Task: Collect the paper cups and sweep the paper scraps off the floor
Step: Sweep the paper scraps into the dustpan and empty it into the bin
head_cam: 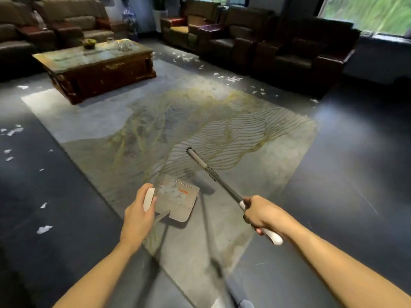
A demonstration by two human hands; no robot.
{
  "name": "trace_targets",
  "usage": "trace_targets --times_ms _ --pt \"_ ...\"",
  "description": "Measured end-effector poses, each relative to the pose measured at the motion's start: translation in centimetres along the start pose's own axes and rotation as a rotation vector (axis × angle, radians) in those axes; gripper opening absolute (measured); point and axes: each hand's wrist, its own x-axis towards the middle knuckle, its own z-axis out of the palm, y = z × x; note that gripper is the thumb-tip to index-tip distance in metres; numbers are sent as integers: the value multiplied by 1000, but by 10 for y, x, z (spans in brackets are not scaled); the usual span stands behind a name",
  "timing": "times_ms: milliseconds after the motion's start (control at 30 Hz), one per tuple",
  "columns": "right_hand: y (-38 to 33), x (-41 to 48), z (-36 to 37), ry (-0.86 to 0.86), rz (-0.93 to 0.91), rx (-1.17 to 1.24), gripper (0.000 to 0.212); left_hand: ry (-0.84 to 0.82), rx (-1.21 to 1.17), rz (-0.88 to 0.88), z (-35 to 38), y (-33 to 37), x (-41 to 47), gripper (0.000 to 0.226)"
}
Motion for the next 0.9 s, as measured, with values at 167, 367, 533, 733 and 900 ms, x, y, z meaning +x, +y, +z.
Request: trace_targets --times_ms 167,367,533,733,900 --pt "70 17 -62 118 125 66 41 -90 -48 161 90 66 35 32" --pt "166 56 -174 168 232 75 34 -177 -102 283 241 165 70 36" --pt "243 79 -279 177 324 52 21 -208 -155 333 368 259 85 32" --pt "326 122 -382 320 389 151 14 -329 -184 405 510 359 104 30" --pt "381 188 -475 411 444 233 18 -393 -208 409 637 431 140 30"
